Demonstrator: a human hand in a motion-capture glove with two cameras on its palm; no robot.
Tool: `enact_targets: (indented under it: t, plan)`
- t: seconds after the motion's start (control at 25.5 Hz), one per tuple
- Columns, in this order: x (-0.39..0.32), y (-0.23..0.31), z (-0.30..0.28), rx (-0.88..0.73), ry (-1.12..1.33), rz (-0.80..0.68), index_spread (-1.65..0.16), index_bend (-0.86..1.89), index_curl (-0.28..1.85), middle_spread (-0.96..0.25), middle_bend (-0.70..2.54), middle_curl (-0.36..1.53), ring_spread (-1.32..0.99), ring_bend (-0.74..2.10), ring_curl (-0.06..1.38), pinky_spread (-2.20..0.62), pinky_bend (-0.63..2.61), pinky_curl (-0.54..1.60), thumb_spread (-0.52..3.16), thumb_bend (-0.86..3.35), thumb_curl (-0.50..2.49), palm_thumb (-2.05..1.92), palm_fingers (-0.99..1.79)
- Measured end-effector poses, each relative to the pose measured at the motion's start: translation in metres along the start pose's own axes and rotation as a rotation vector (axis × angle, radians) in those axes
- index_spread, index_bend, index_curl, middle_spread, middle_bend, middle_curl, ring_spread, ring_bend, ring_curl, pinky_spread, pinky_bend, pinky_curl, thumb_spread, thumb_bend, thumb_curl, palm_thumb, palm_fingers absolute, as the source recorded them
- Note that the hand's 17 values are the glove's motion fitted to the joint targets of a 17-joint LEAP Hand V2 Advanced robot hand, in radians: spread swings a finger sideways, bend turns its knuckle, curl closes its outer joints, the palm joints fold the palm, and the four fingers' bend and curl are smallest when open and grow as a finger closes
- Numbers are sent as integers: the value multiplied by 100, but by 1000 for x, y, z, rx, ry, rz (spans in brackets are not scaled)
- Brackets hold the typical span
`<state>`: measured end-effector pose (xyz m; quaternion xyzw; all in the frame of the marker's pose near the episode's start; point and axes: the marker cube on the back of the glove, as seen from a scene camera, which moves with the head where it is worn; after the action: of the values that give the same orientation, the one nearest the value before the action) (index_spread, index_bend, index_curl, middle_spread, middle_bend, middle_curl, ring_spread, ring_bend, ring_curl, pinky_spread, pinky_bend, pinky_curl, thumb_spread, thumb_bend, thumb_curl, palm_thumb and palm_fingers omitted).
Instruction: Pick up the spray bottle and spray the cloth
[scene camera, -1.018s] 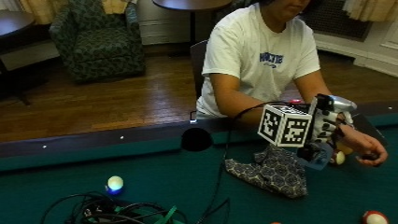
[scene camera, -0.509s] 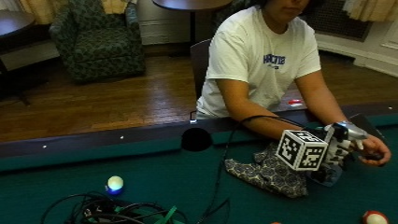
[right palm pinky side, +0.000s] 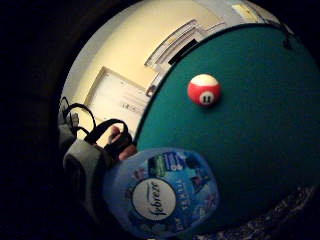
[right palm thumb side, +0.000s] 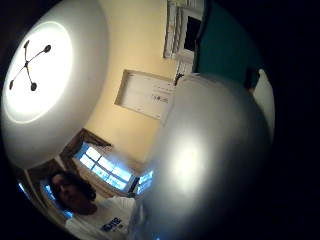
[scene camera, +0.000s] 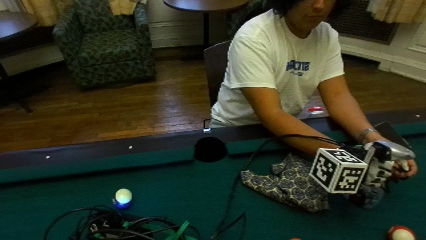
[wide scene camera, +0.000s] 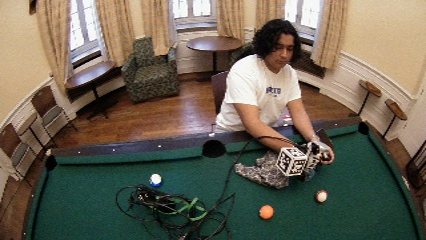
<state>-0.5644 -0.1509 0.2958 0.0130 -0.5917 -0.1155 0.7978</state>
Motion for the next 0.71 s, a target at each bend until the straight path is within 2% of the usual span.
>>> enact_targets:
  t: [0.31,0.71]
  plan:
    - [5,-20,16,18,-1,4,-28,43,62,-21,68,57,-23,79,50,-32,48,44,14,-3,82,91,139]
    - [12,-16,17,-45,-39,37,-29,42,62,-21,69,57,-23,79,50,-32,48,44,15,-3,82,90,139]
